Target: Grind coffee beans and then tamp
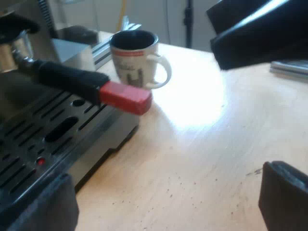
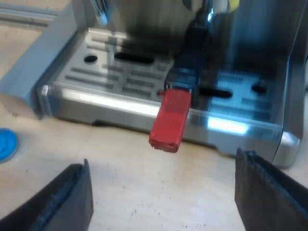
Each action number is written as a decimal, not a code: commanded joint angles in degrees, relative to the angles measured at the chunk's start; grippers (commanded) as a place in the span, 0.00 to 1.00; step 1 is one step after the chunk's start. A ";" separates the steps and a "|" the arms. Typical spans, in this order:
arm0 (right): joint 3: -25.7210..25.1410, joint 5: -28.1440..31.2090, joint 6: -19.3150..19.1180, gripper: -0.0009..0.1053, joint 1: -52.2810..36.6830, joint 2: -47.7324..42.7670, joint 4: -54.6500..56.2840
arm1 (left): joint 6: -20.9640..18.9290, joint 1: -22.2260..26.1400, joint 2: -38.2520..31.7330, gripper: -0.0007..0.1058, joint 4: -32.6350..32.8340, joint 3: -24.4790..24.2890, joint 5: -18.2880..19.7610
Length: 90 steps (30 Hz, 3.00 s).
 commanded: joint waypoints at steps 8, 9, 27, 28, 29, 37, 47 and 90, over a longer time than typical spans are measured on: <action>-11.00 -14.90 1.56 0.61 -8.92 7.22 7.14 | 0.45 -0.26 -0.24 0.74 -0.71 0.12 -0.60; -11.32 -15.29 1.88 0.61 -9.16 7.60 7.42 | 0.45 -0.26 -0.24 0.74 -0.83 0.12 -0.60; -9.17 -23.30 1.83 0.61 -18.09 17.25 0.14 | 0.45 -0.26 -0.24 0.74 -0.93 0.12 -0.60; -8.37 -23.30 1.83 0.61 -18.10 17.25 -0.62 | 0.45 -0.26 -0.24 0.74 -0.93 0.12 -0.60; -6.94 -23.30 1.83 0.61 -18.07 17.25 -2.06 | 0.45 -0.26 -0.24 0.74 -0.93 0.12 -0.60; -1.63 -19.77 -2.26 0.61 -18.07 17.25 -12.85 | 0.45 -0.26 -0.24 0.74 -0.93 0.12 -0.60; 0.10 -17.81 -5.94 0.61 -18.81 17.70 -18.27 | 0.45 -0.26 -0.24 0.74 -0.93 0.12 -0.60; 1.43 -12.03 -1.64 0.01 -13.97 18.31 -18.30 | 0.35 -0.26 -0.24 0.74 -0.93 0.12 -0.60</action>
